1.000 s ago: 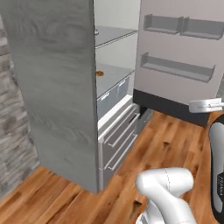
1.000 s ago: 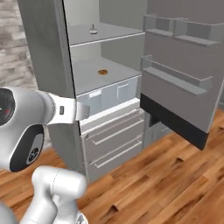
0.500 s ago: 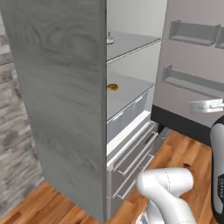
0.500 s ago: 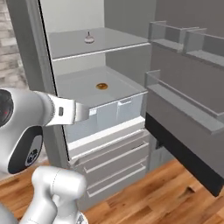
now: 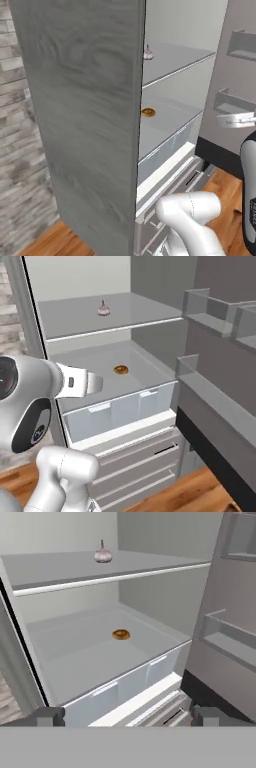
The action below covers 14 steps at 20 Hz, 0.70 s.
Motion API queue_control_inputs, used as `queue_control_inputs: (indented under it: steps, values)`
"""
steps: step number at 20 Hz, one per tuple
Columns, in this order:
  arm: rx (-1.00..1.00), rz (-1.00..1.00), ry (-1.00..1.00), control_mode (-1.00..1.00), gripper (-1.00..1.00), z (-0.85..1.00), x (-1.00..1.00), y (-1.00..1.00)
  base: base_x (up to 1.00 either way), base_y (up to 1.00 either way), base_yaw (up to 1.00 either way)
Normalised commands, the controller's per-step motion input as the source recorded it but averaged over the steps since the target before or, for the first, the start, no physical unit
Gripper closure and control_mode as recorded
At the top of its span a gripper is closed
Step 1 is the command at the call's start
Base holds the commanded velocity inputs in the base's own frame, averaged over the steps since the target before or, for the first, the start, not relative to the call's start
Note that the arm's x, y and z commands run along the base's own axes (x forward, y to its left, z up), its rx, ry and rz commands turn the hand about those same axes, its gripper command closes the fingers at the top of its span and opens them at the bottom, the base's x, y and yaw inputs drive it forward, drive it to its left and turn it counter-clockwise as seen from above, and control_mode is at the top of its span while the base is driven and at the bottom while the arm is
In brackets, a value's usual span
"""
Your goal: Retrieve the bottle and the shaker from the cabinet and place them next to the mixing bowl on the counter. Then add garlic from the fridge to the mixing bowl.
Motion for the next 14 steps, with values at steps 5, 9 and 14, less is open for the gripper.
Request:
queue_control_inputs:
  steps: [5,9,14]
  values:
    - [0.00,0.00,0.00,1.00,-1.00,0.00,0.00,0.00,0.71,-0.40,0.29]
    - [0.00,0.00,0.00,1.00,-1.00,0.00,0.00,0.00,0.65,-0.69,0.44]
    - [0.00,0.00,0.00,1.00,-1.00,0.00,0.00,0.00,0.49,-0.48,0.38]
